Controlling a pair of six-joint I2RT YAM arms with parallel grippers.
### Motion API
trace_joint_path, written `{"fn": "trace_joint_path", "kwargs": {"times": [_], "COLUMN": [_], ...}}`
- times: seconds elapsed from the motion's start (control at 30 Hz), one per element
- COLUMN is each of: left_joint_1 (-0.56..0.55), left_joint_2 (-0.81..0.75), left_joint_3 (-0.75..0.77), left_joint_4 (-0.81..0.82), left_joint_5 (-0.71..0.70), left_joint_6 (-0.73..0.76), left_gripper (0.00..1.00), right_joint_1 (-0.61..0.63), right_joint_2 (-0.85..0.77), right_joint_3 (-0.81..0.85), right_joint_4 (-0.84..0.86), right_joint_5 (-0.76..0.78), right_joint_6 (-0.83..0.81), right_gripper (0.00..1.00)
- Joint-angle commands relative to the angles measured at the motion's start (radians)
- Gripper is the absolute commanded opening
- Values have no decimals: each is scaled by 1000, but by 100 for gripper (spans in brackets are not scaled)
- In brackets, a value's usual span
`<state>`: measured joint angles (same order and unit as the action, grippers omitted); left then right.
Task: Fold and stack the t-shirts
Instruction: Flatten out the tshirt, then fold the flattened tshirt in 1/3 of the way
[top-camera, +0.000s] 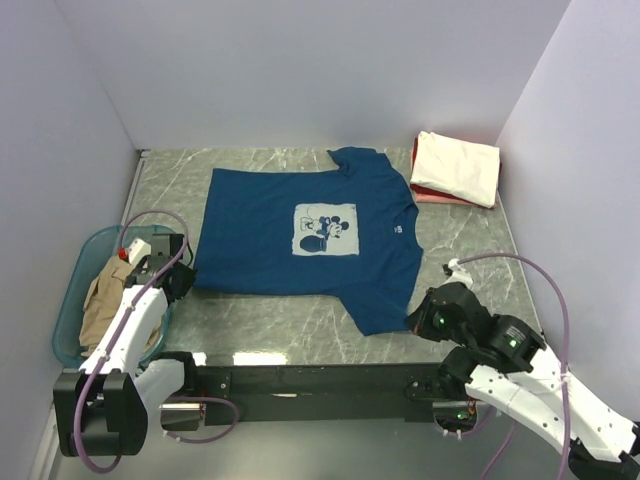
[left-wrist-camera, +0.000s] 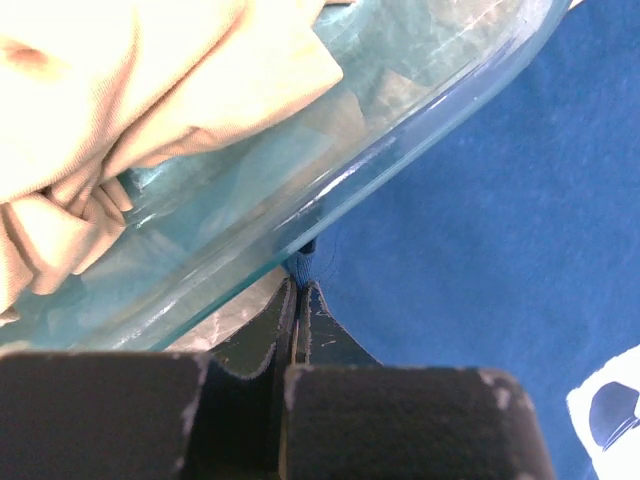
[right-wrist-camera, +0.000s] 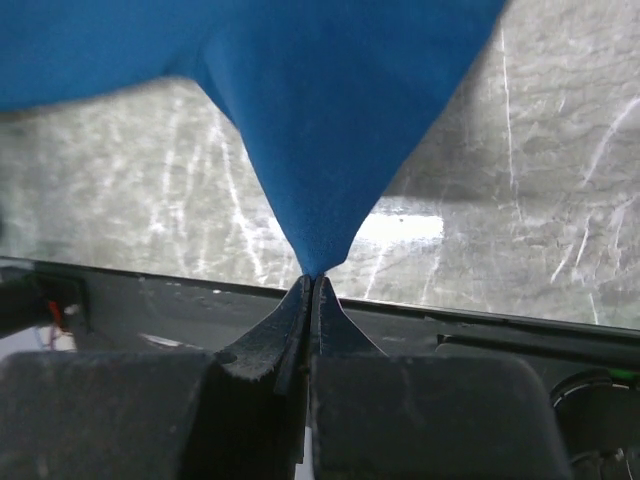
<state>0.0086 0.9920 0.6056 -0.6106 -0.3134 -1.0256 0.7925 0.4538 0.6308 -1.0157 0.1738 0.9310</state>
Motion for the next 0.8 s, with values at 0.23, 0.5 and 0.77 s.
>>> {"fn": "trace_joint_path", "kwargs": {"times": [0.23, 0.5, 0.77], "left_joint_1": [-53, -105, -104], "left_joint_2": [132, 417, 618], "left_joint_3": [106, 304, 480], "left_joint_4": [63, 45, 6], "left_joint_5": [19, 2, -9], "left_joint_6": [-1, -14, -10], "left_gripper": [0, 0, 1], "right_joint_1": [-10, -199, -377], "right_joint_2": [227, 614, 905], "right_joint_3": [144, 389, 523], "right_joint_4": [133, 353, 471], "right_joint_5": [73, 49, -68], "right_joint_6": [-53, -294, -414], "right_gripper": [0, 0, 0]}}
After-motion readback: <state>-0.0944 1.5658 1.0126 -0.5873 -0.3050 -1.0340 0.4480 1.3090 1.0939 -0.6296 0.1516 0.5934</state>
